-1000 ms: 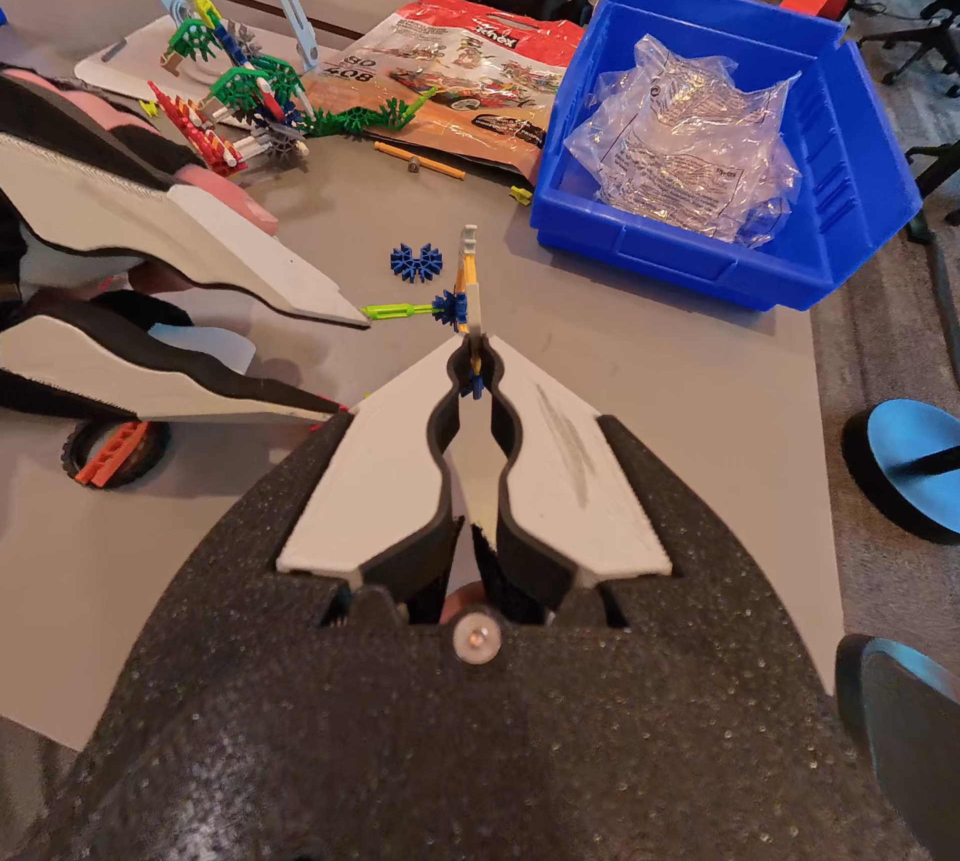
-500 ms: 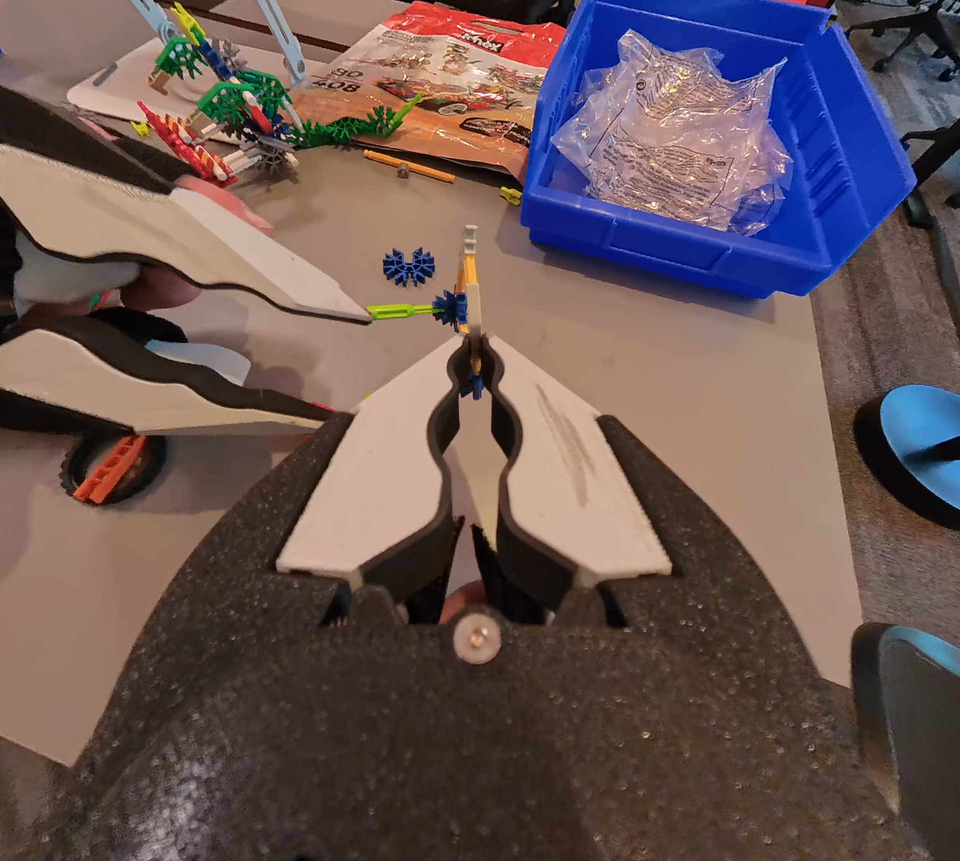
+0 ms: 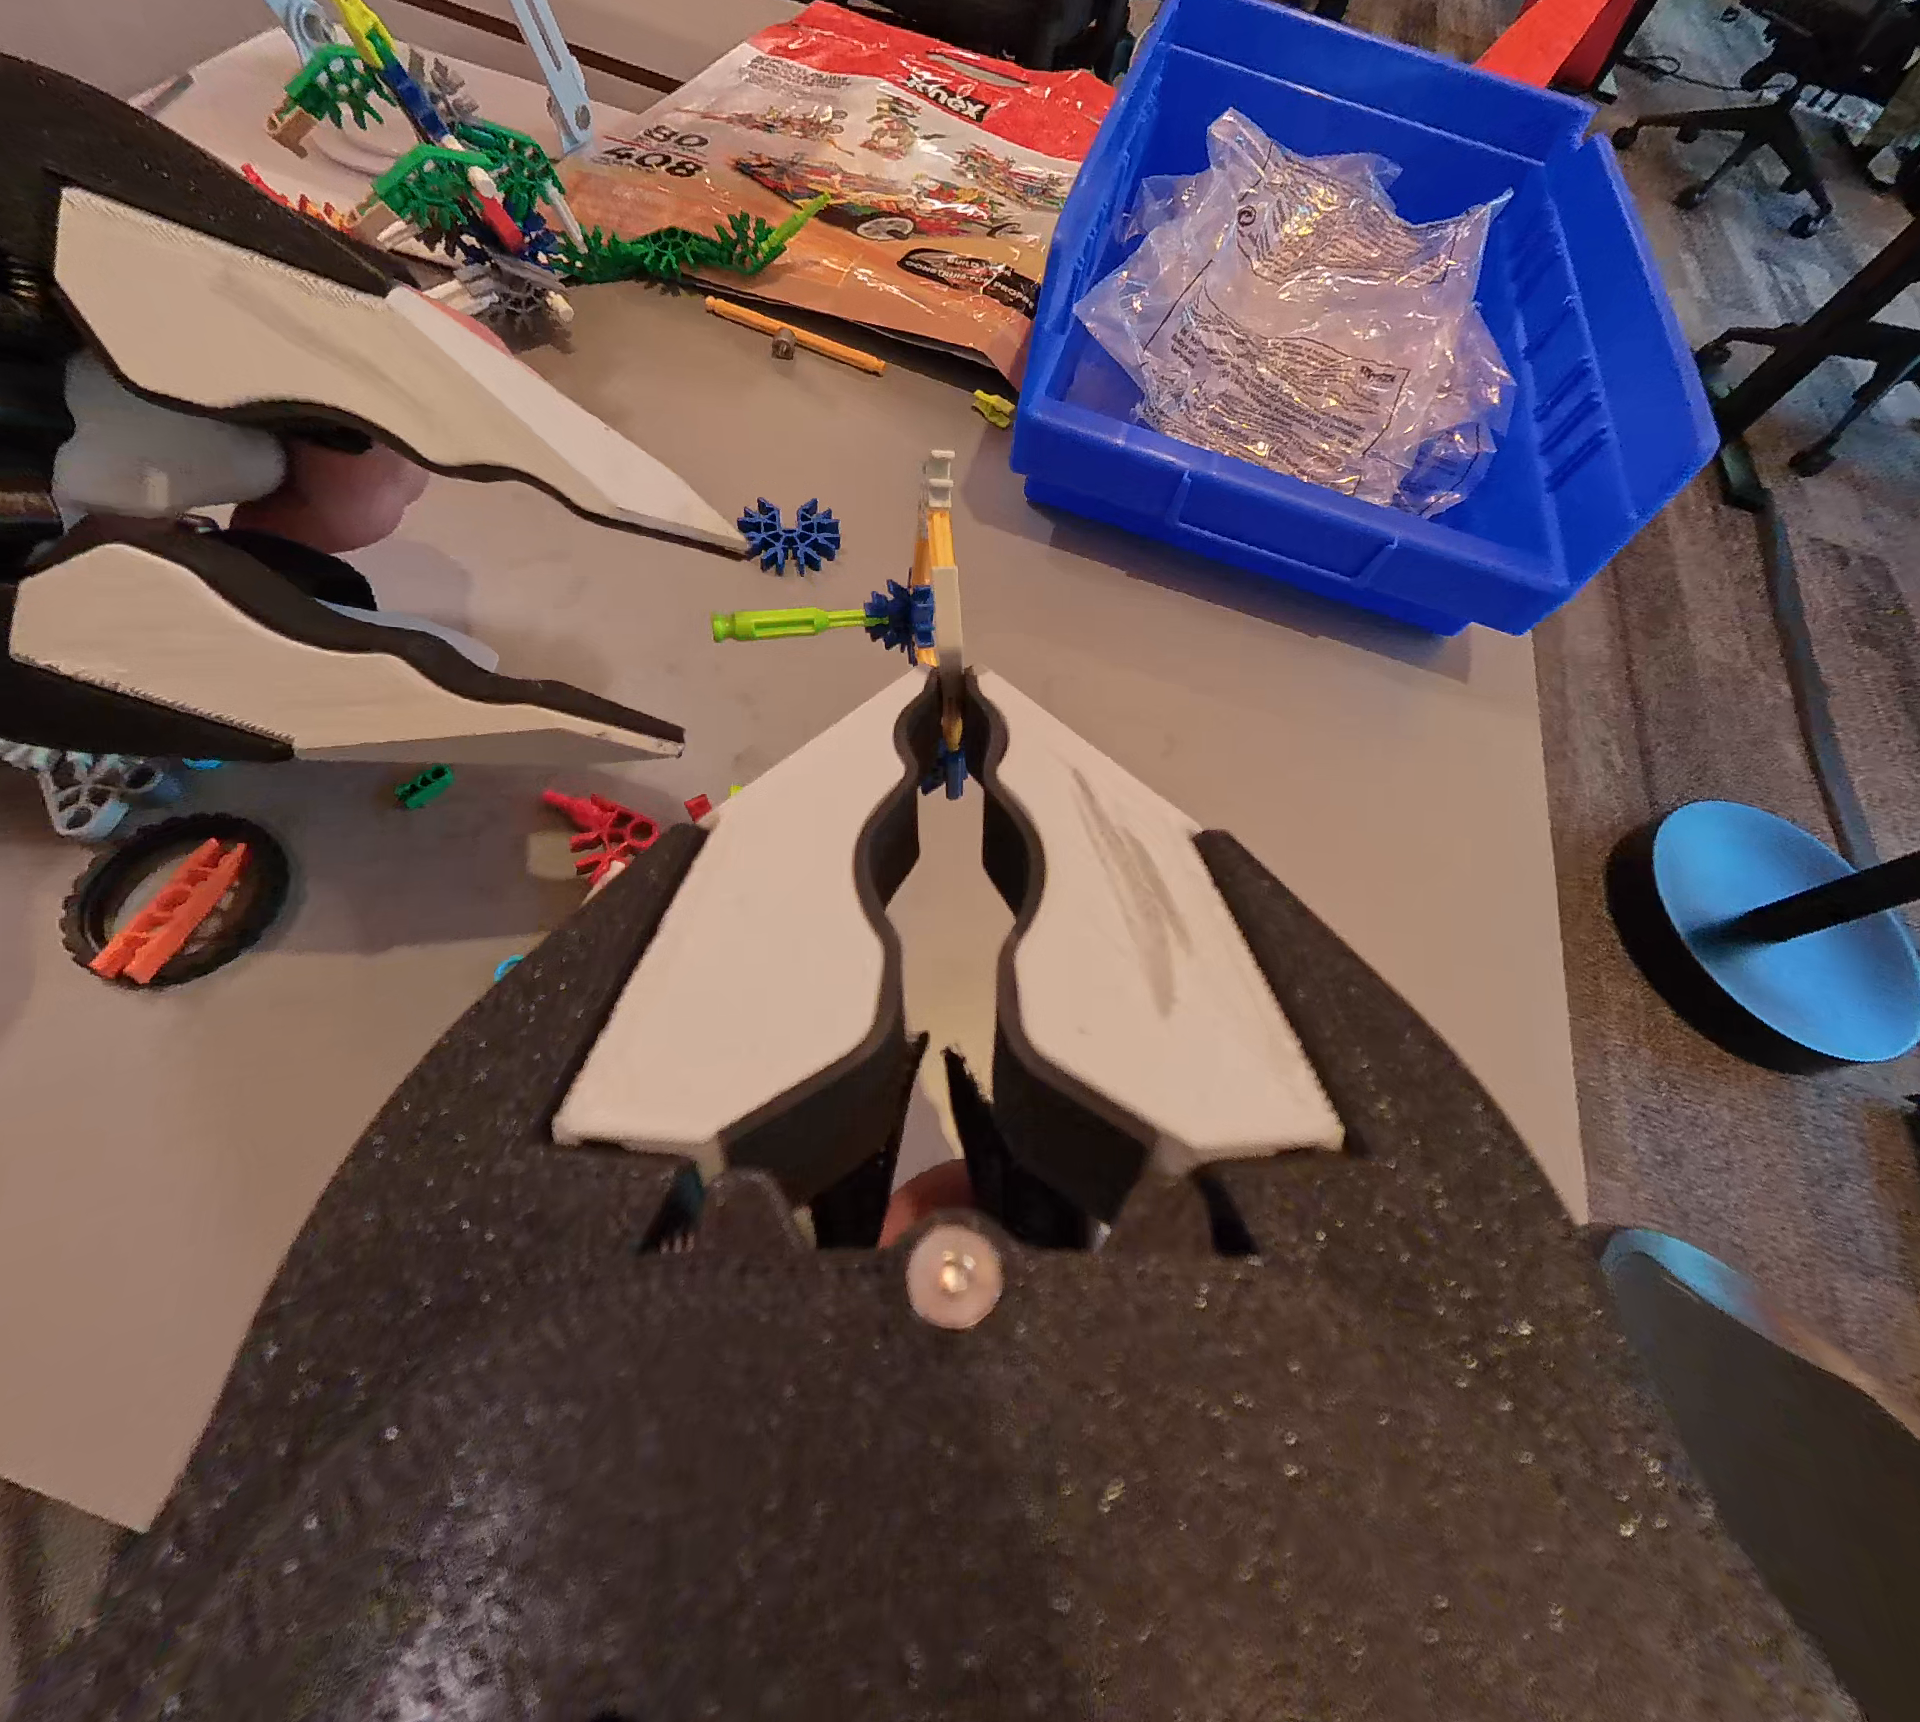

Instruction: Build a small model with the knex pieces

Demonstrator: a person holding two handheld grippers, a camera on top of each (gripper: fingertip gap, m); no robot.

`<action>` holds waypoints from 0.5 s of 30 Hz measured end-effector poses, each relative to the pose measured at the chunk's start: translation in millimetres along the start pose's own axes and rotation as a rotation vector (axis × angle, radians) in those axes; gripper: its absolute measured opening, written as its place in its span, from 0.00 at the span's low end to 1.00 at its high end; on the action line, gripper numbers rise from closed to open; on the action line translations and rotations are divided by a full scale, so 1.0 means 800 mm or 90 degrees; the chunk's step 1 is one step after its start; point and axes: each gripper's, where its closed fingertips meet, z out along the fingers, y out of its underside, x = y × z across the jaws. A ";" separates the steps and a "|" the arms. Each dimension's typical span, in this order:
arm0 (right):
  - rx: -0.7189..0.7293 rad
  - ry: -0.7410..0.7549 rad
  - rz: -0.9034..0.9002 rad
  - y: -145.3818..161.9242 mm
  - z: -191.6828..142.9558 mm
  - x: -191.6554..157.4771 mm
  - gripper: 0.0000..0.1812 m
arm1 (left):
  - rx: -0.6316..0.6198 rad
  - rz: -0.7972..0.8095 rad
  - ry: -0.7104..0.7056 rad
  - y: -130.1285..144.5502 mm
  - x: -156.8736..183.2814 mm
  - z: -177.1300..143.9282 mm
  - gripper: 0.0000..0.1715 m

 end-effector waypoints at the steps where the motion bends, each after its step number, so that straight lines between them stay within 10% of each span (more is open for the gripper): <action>1: -0.004 0.004 -0.008 0.000 0.000 0.000 0.01 | -0.001 0.000 0.000 0.000 0.000 0.000 0.20; 15: -0.004 0.014 -0.035 -0.003 0.000 -0.009 0.01 | -0.033 -0.022 -0.019 0.015 -0.006 0.004 0.07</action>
